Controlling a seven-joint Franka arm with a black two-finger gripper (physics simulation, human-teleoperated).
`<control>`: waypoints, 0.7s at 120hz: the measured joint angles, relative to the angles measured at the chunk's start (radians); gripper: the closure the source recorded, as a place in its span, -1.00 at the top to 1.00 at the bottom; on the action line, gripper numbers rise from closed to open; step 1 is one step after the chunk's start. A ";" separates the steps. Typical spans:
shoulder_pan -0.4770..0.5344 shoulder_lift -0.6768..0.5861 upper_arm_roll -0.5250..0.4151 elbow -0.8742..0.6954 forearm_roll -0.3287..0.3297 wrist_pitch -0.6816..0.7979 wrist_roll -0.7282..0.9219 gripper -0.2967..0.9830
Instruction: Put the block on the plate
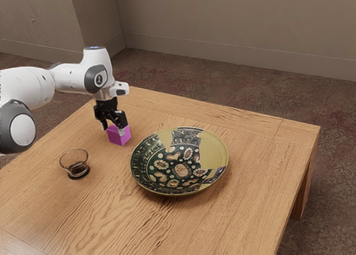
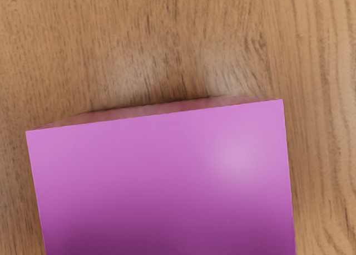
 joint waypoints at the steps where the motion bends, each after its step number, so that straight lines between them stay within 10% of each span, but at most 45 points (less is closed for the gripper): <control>1: 0.000 0.002 0.000 0.001 0.000 0.001 0.000 0.54; 84: 0.002 0.102 -0.012 0.091 -0.005 0.030 -0.019 0.38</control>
